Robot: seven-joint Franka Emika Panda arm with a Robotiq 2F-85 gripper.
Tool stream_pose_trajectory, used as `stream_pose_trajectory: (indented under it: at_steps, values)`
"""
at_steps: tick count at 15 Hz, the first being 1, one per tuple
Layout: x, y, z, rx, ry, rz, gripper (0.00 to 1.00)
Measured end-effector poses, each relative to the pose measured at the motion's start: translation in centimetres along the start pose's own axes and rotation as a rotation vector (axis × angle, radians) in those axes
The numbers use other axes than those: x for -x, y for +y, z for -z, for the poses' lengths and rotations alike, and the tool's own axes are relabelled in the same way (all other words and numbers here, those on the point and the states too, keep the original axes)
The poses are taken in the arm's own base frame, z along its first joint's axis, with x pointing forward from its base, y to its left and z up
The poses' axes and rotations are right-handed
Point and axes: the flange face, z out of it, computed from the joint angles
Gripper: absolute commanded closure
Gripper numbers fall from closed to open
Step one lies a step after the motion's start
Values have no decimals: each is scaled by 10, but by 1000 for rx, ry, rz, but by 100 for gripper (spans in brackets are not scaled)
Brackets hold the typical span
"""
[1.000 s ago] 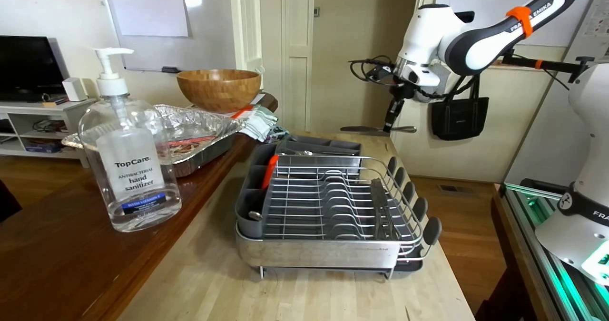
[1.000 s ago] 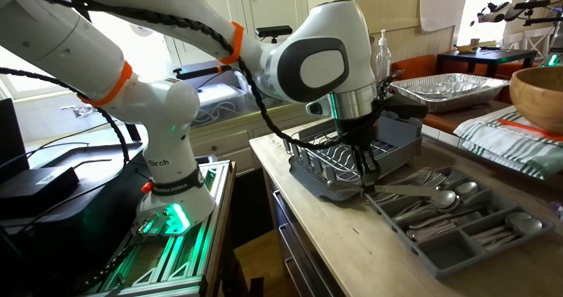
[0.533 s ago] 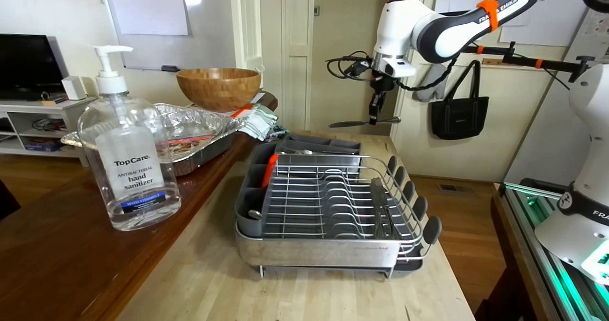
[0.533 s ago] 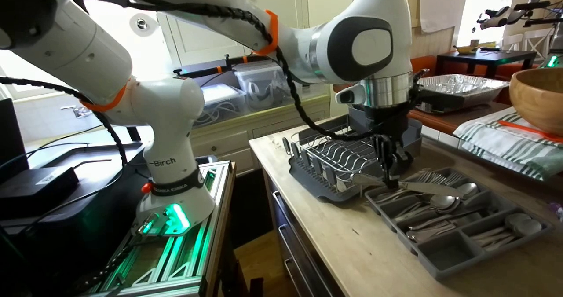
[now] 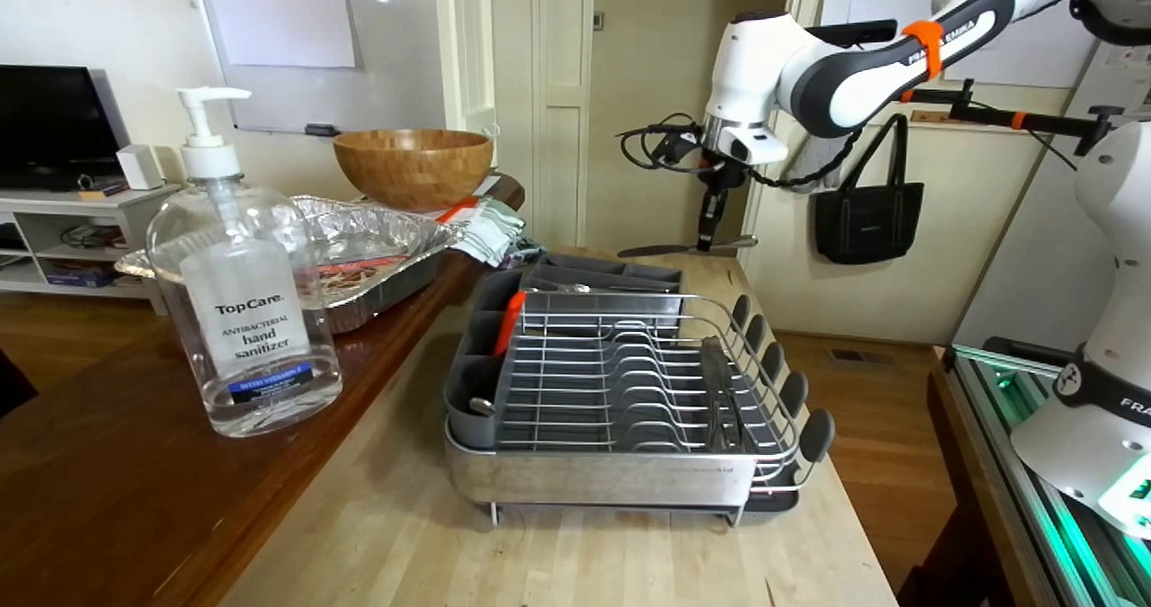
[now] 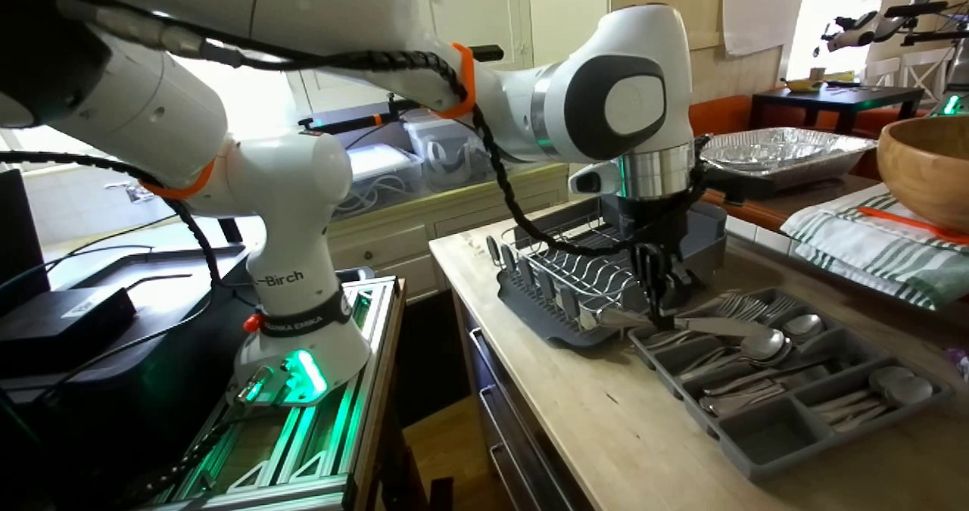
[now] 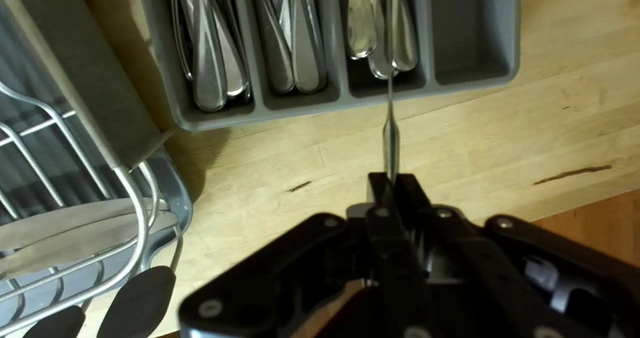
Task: Put the spoon and knife on the cutlery holder
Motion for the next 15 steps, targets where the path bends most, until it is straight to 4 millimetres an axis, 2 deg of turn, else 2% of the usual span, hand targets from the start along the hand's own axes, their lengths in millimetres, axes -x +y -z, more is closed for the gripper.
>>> stream_pose_trajectory:
  at_steps: [3,7,11,15]
  values:
    - [-10,4,-19,8,6,35,98]
    - [-10,-22,-31,2,26,-18,98]
    - [5,-42,-33,-21,33,-52,98]
    - [32,-43,-36,-40,27,-48,98]
